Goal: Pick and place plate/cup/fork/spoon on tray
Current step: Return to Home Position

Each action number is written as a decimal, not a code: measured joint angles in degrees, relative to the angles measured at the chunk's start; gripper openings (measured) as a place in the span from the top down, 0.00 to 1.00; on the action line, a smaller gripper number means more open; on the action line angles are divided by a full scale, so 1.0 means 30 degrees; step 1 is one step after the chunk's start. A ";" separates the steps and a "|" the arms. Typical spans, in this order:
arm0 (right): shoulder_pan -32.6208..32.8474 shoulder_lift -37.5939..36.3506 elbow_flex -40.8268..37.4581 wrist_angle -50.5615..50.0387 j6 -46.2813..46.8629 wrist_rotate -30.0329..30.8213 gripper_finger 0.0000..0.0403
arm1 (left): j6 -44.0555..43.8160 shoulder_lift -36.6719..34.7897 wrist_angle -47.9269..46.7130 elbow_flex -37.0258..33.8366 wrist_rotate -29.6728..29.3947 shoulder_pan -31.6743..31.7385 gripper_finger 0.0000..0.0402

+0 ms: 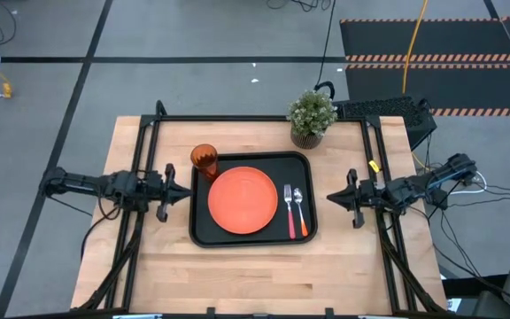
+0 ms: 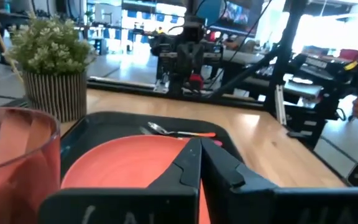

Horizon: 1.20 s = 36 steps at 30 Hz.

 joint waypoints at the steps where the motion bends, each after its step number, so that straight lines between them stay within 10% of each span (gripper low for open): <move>1: 0.0000 0.0205 0.0000 0.0004 0.0067 0.0021 1.00 | -0.0003 0.0040 -0.0193 0.0013 -0.0092 -0.0027 0.99; 36: -0.0023 0.1003 0.0000 0.2368 -0.3539 -0.3640 1.00 | 0.1971 0.1530 0.0168 -0.0015 0.2076 -0.0029 0.94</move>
